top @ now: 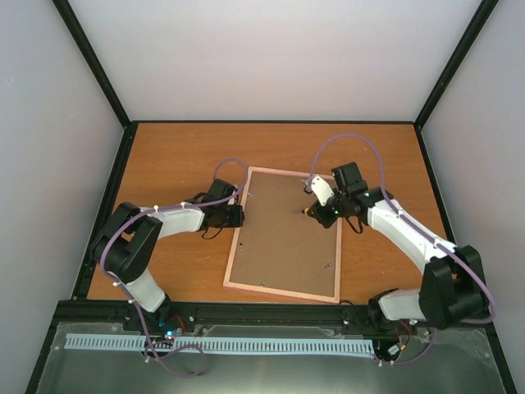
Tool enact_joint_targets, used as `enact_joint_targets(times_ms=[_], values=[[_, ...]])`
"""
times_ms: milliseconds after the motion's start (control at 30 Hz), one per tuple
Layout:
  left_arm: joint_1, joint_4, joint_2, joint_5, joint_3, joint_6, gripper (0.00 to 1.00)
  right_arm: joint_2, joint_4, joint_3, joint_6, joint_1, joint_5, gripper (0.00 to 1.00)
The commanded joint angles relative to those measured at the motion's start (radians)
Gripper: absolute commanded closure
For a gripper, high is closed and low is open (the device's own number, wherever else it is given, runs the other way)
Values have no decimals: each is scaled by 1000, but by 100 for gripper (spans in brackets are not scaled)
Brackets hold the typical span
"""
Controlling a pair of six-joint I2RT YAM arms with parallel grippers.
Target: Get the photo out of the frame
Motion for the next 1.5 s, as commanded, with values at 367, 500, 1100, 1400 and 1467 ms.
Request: enact_joint_targets(times_ms=[367,500,1100,1400,1467], values=[[5,-25,9,65,-74,-69,99,439,-111,518,67,176,-12,97],[5,-10,13,66,-82,-71,99,556,-128,604,76,202,-11,97],[5,13,27,82,-81,-66,99,779,-195,809,131,208,-17,97],[5,20,34,94,-84,-68,99,789,-180,802,150,207,49,97],[5,22,36,95,-83,-68,99,790,-175,803,153,208,49,97]])
